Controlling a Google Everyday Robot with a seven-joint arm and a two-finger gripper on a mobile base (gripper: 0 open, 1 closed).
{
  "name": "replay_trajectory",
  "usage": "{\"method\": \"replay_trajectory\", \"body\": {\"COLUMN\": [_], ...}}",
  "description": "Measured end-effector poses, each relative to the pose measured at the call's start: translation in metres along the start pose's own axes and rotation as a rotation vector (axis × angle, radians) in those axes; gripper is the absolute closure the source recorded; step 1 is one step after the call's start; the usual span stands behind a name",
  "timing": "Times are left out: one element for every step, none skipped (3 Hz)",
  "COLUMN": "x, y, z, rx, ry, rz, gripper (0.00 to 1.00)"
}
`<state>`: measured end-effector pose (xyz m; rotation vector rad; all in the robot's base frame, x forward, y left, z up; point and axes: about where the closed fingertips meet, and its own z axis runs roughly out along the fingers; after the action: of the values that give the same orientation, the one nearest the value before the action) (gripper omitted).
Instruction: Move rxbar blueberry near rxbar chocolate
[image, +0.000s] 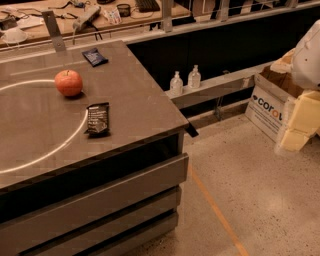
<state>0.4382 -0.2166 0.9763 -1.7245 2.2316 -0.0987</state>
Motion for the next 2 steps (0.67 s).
{"method": "replay_trajectory", "body": {"x": [0.0,-0.0066], "y": [0.0,-0.0014], "z": [0.0,-0.001], "rx": [0.0,0.011], "ry": [0.0,-0.032], "rz": [0.0,0.002], "gripper": [0.0,0.0]}}
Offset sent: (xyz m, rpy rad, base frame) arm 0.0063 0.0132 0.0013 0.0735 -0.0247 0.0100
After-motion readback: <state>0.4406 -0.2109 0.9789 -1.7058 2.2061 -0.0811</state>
